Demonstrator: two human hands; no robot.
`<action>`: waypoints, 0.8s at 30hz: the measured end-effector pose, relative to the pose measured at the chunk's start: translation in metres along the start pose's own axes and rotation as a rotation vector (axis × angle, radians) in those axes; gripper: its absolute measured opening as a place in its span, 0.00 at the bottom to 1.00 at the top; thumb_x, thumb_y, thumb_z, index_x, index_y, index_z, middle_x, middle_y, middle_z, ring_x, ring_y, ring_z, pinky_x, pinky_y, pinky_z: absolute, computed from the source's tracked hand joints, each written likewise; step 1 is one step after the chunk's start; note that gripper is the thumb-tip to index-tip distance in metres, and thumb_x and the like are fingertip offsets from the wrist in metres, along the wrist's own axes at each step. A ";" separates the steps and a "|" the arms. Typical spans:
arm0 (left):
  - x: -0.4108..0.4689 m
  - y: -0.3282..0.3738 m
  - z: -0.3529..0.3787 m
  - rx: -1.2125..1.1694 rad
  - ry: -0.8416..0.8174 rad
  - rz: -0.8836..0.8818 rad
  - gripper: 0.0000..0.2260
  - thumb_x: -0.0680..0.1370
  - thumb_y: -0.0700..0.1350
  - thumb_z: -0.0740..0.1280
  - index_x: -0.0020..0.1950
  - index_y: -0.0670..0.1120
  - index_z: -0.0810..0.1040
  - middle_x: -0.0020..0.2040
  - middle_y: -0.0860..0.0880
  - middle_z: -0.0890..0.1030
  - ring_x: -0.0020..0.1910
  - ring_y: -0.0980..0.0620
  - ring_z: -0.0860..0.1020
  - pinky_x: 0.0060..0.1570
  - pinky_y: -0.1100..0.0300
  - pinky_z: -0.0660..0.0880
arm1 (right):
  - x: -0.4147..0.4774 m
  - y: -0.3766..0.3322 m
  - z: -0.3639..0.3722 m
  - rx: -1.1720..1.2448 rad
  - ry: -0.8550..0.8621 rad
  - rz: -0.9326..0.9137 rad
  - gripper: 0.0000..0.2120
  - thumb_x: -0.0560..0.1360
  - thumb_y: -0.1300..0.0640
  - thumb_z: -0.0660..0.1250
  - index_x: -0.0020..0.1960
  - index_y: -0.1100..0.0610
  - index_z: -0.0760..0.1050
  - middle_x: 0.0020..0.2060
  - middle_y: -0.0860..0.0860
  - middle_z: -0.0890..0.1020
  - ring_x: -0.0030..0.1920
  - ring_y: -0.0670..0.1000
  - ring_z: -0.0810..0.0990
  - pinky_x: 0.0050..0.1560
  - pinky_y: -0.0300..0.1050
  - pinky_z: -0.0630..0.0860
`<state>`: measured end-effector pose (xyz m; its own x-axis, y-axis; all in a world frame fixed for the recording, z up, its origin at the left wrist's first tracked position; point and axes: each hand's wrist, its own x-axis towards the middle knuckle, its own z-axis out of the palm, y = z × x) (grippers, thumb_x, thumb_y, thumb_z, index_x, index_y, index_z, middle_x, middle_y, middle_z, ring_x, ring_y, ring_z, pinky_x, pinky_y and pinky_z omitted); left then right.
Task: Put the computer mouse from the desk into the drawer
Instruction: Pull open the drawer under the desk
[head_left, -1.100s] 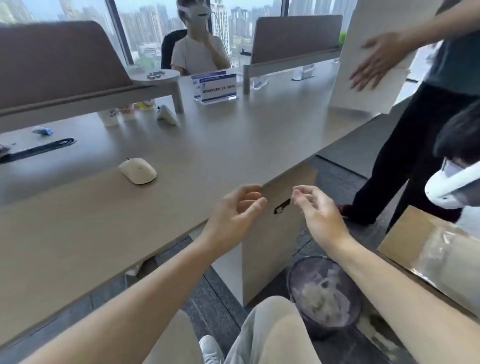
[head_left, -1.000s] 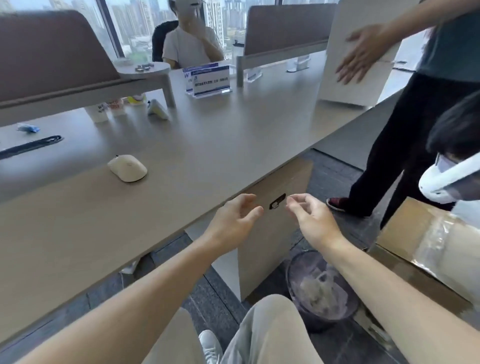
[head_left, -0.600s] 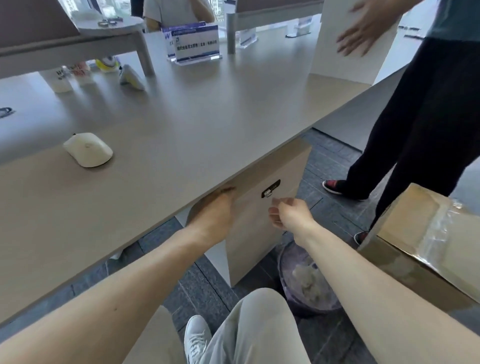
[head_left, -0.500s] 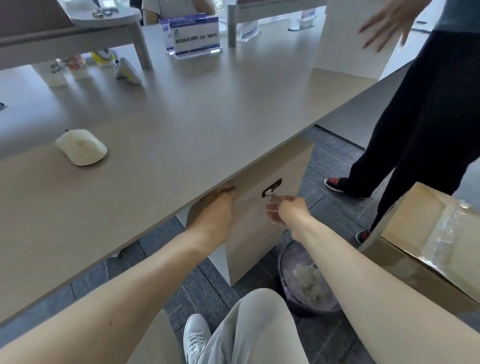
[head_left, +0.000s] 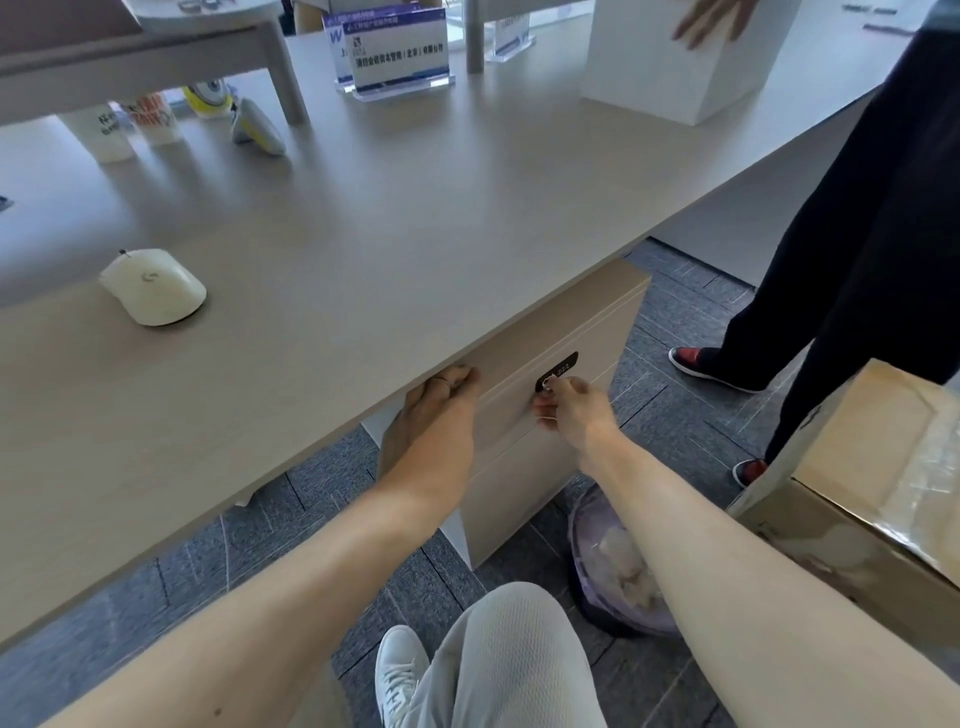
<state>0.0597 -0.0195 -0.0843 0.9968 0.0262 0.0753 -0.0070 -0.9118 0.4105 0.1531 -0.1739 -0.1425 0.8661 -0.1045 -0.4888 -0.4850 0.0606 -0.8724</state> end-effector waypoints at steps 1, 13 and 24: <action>0.000 0.001 0.000 0.005 -0.003 0.000 0.34 0.75 0.29 0.55 0.79 0.51 0.63 0.79 0.56 0.62 0.76 0.52 0.60 0.69 0.53 0.69 | 0.001 0.001 0.000 -0.004 0.002 -0.022 0.10 0.83 0.58 0.59 0.46 0.60 0.73 0.34 0.54 0.79 0.33 0.50 0.76 0.37 0.41 0.76; -0.008 0.020 0.002 0.207 -0.011 -0.001 0.30 0.77 0.32 0.57 0.80 0.45 0.58 0.78 0.48 0.62 0.77 0.46 0.58 0.63 0.53 0.75 | 0.006 0.005 0.001 -0.009 0.011 -0.047 0.13 0.82 0.57 0.61 0.40 0.57 0.72 0.32 0.54 0.78 0.34 0.52 0.75 0.44 0.48 0.75; -0.010 0.020 0.001 0.256 -0.004 -0.004 0.29 0.77 0.33 0.63 0.78 0.46 0.61 0.76 0.47 0.65 0.75 0.45 0.61 0.59 0.54 0.78 | -0.024 0.025 -0.037 0.028 0.063 -0.137 0.09 0.82 0.63 0.59 0.46 0.64 0.74 0.32 0.55 0.76 0.32 0.51 0.73 0.37 0.43 0.74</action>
<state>0.0498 -0.0386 -0.0775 0.9971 0.0287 0.0706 0.0165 -0.9858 0.1672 0.1156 -0.2066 -0.1521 0.9144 -0.1754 -0.3649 -0.3583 0.0690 -0.9311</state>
